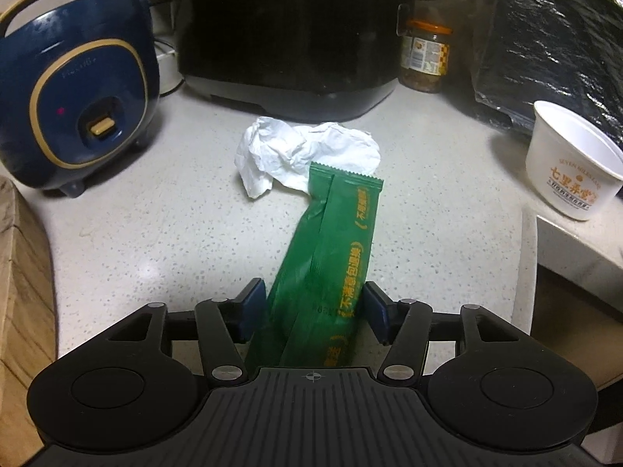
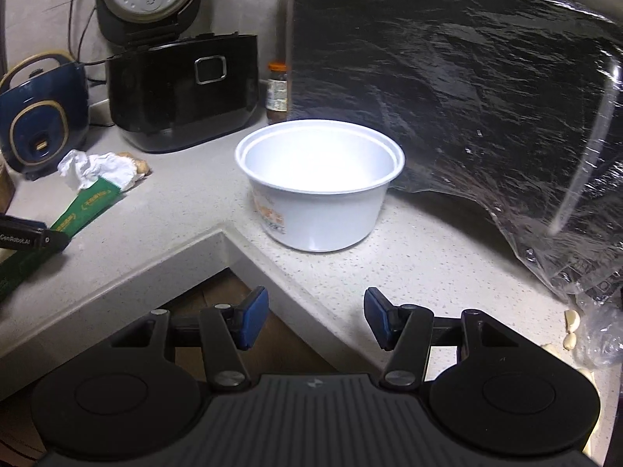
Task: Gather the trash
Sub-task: 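Grasp the green packet with the left gripper while the right gripper grasps the white bowl rim, then carry packet and bowl down into the bin and open both grippers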
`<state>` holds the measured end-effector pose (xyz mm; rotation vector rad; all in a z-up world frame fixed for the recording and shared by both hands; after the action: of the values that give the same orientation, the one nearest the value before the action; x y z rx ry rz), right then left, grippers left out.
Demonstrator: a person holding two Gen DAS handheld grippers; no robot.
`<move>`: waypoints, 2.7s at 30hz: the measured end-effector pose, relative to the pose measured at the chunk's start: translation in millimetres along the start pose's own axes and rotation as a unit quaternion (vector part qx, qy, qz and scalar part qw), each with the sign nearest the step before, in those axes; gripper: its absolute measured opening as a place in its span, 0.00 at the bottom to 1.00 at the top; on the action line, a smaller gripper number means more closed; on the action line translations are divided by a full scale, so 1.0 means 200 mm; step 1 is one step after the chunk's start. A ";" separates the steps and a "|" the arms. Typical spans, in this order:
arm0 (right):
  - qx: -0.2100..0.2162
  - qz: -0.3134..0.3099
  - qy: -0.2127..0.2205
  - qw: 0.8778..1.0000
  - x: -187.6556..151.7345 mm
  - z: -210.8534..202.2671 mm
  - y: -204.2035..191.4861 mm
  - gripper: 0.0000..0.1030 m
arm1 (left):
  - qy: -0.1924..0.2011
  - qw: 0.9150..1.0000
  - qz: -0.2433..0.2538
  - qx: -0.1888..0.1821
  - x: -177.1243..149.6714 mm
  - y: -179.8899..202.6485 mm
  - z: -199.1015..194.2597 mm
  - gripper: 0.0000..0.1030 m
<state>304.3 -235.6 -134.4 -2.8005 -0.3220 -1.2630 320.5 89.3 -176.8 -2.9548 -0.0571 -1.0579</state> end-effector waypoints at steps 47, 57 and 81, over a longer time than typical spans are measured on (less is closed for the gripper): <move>0.038 0.285 -0.027 0.957 -0.11 -0.23 0.15 0.05 | 0.105 0.960 -0.092 -0.242 0.01 0.36 -0.54 0.23; 0.030 0.213 -0.144 0.966 -0.91 0.00 0.19 0.05 | 0.012 0.967 -0.105 -0.234 -0.46 0.62 -0.53 0.23; 0.063 0.233 -0.328 0.913 -1.95 0.75 0.13 0.18 | -0.241 0.928 -0.238 -0.156 -1.46 0.72 0.12 0.23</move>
<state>168.3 -306.5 -524.3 -2.8404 0.2337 -0.1832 115.2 -63.6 -378.9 -3.5233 -0.6996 -0.3283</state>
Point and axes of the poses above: each gripper's, at about its wrist camera, not at the fingertips, and z roughly the way its jaws point, y to its right, x to its top, the point moved 10 cm from there along z, roughly the way its jaws point, and after that the axes turned 1 degree about -y, right-handed, at the moved point
